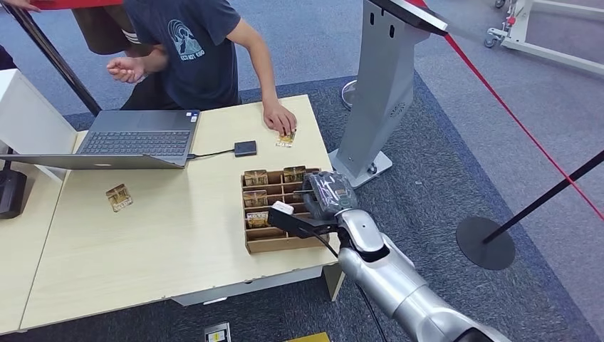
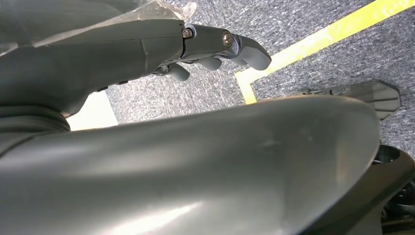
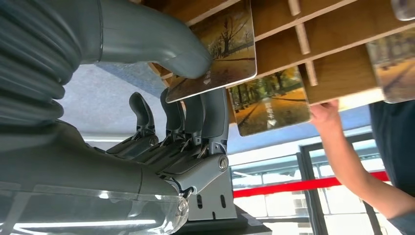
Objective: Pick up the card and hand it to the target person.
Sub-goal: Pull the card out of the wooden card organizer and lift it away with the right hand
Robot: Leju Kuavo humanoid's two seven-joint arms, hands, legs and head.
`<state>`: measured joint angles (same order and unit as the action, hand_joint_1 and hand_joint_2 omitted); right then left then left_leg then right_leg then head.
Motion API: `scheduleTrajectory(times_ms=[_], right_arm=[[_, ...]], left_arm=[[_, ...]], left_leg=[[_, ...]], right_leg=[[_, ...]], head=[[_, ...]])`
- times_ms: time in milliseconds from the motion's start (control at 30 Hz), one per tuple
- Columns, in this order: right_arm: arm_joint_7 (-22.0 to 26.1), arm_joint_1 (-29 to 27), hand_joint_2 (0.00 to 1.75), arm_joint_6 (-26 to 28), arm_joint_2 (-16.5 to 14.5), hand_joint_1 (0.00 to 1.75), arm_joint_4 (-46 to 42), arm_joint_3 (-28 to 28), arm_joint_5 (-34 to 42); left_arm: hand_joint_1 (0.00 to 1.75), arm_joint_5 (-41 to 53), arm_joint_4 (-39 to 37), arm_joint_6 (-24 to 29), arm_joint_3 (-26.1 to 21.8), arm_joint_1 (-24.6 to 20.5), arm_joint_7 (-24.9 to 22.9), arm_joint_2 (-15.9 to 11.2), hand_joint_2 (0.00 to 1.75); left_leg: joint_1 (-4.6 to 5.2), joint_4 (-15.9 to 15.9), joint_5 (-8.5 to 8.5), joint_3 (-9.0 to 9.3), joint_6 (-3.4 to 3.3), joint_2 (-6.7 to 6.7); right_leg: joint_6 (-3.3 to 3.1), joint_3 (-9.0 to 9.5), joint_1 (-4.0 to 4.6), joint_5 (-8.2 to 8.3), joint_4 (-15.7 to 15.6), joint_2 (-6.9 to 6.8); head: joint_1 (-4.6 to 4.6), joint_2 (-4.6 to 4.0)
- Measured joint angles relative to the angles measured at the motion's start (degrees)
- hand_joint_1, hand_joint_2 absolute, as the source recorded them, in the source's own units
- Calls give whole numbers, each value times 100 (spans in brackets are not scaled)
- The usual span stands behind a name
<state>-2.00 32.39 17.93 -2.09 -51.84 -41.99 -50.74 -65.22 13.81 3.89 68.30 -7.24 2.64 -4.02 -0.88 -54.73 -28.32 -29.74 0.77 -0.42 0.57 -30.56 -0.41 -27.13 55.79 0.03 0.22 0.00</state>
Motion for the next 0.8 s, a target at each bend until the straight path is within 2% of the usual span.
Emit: scheduleTrajectory(times_ms=[33, 167, 500, 800], right_arm=[[-5, -29, 175, -22, 6, 136, -95, 0, -15], [-16, -130, 175, -100, 45, 175, -539, 0, -68], [122, -296, 175, -184, 192, 175, -1624, -2, -48], [459, -324, 175, -154, 296, 175, -2415, -32, 21]], left_arm=[[0, -2, 0, 0, -1, 1, 0, 0, 0], [0, -8, 0, 0, -4, 2, 2, 0, 0], [0, -9, 0, 7, -5, 9, 22, 0, 0], [0, -9, 0, 56, -10, 10, 22, 0, 0]], left_leg=[[0, 0, 0, 0, 0, 0], [0, 0, -1, -1, 0, 0], [0, 0, -1, -1, 0, 0], [0, 1, -1, -3, 1, 0]], right_leg=[[0, 0, 0, 0, 0, 0], [0, -2, 0, -1, 0, 0], [0, -1, 0, 0, -1, 0], [0, -2, 0, -1, 0, 0]], head=[[-1, 0], [0, 0], [0, 0], [-1, 0]])
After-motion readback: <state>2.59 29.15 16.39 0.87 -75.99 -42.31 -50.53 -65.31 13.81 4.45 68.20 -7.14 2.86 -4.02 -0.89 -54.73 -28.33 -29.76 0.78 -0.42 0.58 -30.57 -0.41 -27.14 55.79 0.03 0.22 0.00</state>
